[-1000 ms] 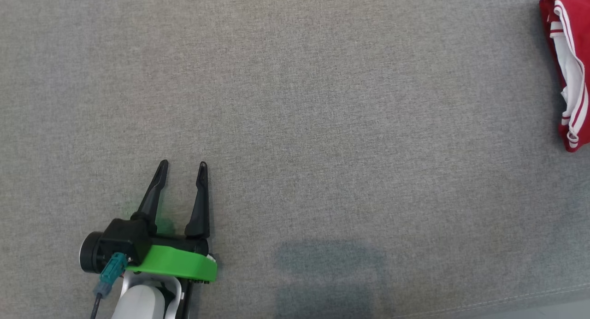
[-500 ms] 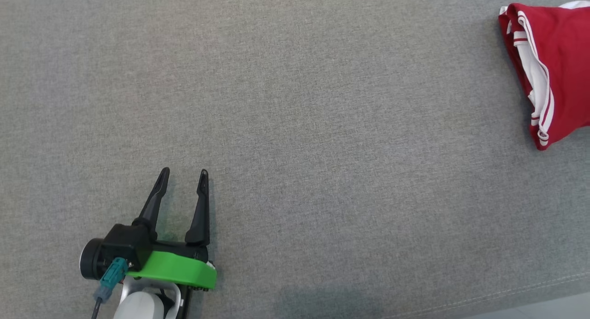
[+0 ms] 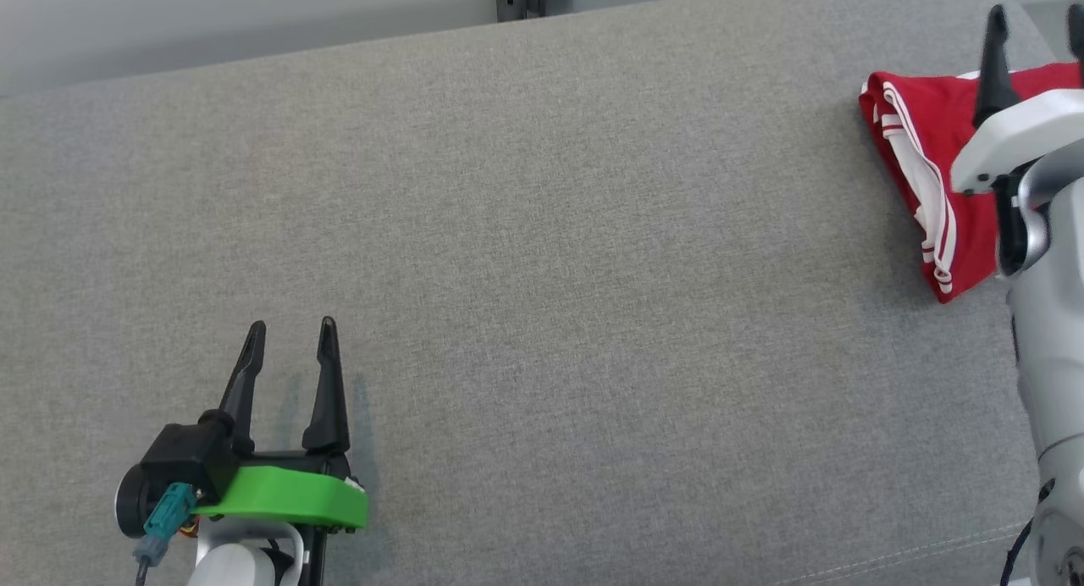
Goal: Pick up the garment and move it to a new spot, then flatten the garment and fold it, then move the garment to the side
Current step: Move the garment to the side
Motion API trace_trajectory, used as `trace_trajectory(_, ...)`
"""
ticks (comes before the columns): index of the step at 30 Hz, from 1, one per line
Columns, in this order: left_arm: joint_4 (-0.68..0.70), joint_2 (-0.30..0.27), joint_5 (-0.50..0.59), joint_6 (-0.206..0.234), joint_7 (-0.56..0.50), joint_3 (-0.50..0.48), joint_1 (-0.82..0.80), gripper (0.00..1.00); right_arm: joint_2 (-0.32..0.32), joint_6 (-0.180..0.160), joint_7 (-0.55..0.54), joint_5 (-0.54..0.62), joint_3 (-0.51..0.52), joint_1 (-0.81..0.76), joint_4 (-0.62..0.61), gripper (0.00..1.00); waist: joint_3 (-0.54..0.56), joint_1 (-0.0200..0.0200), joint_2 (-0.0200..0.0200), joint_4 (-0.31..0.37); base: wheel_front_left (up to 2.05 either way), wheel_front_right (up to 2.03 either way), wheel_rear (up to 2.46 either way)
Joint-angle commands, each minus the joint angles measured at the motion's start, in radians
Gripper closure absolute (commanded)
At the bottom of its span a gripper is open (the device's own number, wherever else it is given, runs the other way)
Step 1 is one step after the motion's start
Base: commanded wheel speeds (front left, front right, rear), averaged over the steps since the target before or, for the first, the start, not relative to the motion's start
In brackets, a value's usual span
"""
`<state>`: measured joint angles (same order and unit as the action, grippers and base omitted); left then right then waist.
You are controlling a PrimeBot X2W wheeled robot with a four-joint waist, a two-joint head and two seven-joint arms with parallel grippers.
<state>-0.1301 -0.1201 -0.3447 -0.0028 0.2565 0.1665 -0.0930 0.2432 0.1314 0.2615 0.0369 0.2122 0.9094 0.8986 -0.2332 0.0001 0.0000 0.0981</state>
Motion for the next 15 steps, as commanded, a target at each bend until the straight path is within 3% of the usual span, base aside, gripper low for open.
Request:
trace_trajectory(1,-0.002,0.000,-0.005,0.008,0.005,-0.011,0.010,0.00,-0.013,-0.001,0.003,-0.043,-0.032,-0.043,-0.037,0.00,0.065,-0.0001,0.0000,-0.018,0.00,0.00,0.00)
trace_trajectory(8,-0.010,0.025,-0.009,0.038,0.009,-0.054,0.033,0.00,-0.088,-0.001,0.004,-0.204,-0.195,-0.285,-0.273,0.00,0.129,-0.0001,0.0000,-0.049,0.00,0.00,0.00)
trace_trajectory(15,-0.004,0.042,0.008,0.042,0.009,-0.083,0.067,0.00,-0.164,-0.001,-0.001,-0.301,-0.255,-0.535,-0.476,0.00,0.149,-0.0001,0.0000,-0.079,0.00,0.00,0.00)
